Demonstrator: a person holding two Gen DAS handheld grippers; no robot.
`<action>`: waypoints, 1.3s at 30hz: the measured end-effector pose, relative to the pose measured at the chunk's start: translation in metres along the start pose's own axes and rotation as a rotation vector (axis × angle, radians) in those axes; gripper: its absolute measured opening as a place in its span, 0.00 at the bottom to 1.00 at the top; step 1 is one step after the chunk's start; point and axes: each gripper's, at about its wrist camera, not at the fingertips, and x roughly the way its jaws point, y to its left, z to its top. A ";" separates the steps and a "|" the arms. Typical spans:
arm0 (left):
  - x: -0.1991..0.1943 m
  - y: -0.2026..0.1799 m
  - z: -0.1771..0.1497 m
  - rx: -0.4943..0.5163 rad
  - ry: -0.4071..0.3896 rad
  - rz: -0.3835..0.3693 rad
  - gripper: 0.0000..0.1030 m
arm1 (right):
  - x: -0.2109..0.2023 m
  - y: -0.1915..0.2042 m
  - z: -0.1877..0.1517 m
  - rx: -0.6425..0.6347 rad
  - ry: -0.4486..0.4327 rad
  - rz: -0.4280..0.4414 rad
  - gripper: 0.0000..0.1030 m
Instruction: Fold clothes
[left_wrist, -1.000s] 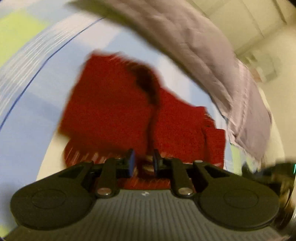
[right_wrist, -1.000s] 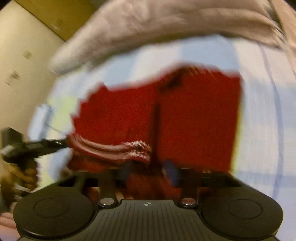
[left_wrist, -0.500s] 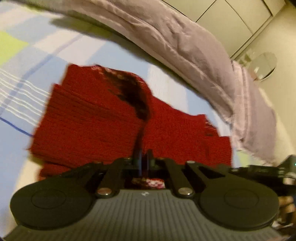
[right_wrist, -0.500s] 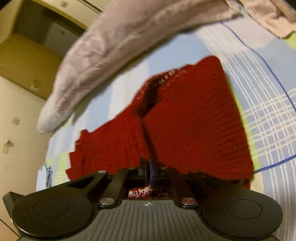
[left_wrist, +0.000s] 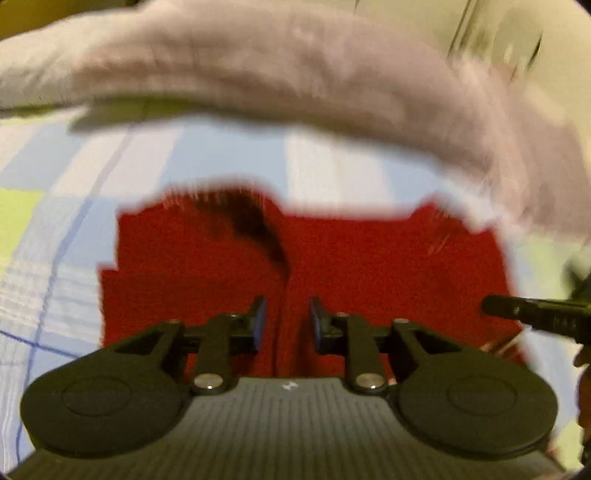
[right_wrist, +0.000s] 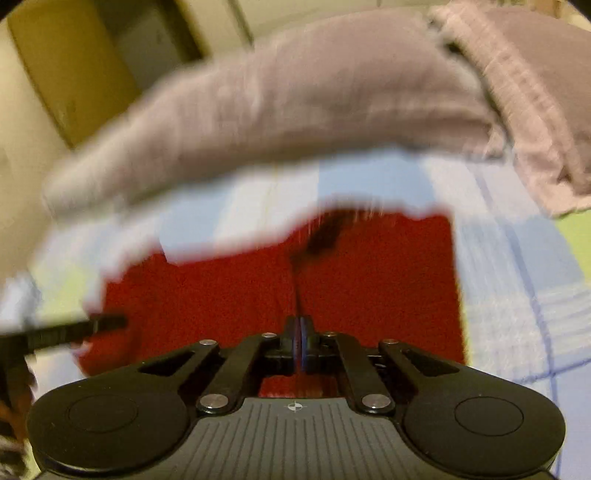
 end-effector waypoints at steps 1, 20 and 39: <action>-0.004 -0.004 -0.003 0.010 -0.006 0.022 0.22 | 0.008 0.005 -0.009 -0.015 0.005 -0.032 0.04; -0.070 -0.005 -0.097 -0.054 0.006 0.220 0.36 | -0.071 0.024 -0.114 -0.071 -0.083 -0.092 0.55; -0.195 -0.025 -0.210 -0.004 -0.102 0.203 0.44 | -0.187 0.050 -0.229 -0.048 -0.149 -0.108 0.56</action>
